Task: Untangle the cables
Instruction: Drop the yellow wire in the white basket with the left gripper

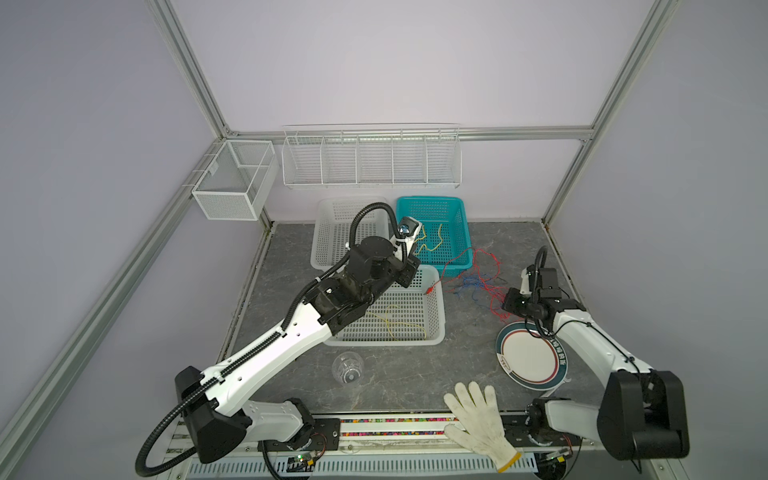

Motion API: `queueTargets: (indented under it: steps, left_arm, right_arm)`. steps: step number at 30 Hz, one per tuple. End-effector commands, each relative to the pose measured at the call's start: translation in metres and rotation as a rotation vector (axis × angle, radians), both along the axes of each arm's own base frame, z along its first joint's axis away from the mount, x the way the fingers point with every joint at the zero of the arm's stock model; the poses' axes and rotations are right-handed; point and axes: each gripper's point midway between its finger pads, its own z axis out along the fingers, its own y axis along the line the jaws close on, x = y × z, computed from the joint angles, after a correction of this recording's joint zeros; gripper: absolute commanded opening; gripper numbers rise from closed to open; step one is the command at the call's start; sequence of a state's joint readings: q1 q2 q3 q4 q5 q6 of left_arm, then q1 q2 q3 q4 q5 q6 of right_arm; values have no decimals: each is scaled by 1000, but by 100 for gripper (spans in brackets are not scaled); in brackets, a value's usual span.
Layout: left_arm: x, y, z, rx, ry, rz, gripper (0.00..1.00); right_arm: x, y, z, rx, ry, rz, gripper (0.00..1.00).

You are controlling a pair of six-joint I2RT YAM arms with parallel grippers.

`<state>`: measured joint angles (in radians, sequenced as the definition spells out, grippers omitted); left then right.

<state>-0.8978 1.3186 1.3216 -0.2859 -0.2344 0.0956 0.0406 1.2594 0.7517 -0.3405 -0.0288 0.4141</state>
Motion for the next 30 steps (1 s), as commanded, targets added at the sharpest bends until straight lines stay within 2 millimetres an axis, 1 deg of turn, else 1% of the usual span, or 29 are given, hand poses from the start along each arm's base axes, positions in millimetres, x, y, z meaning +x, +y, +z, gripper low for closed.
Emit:
queueTargets:
  steps: [1, 4, 10, 13, 17, 21, 23, 26, 27, 28, 30]
  left_arm:
    - [-2, -1, -8, -23, 32, 1, 0]
    - [-3, 5, -24, -7, 67, 29, 0]
    - [-12, 23, -67, 2, 163, 79, 0]
    - [-14, 30, -96, 12, 224, 113, 0]
    - [-11, 44, -127, 50, 277, 197, 0]
    - [-10, 58, -148, 56, 314, 287, 0]
    - [-10, 66, -154, 56, 320, 327, 0]
    - [-14, 73, -160, 50, 329, 342, 0]
    - [-16, 74, -163, 46, 335, 340, 3]
    - [-19, 75, -164, 41, 340, 333, 14]
    - [-23, 77, -166, 27, 345, 328, 30]
  right_arm:
    - [8, 7, 22, 9, -66, 39, 7]
    - [12, 9, 26, 12, -75, 41, 8]
    - [16, 14, 29, 9, -77, 49, 9]
    - [16, 13, 29, 0, -70, 46, 10]
    - [12, 9, 30, -24, -54, 30, 10]
    - [6, 2, 32, -59, -31, 4, 11]
    - [4, 0, 35, -68, -28, 0, 12]
    - [0, -2, 37, -77, -24, -6, 16]
    - [0, -3, 38, -77, -24, -7, 16]
    - [-1, -1, 38, -72, -24, -3, 17]
    - [-1, 0, 38, -66, -28, 3, 18]
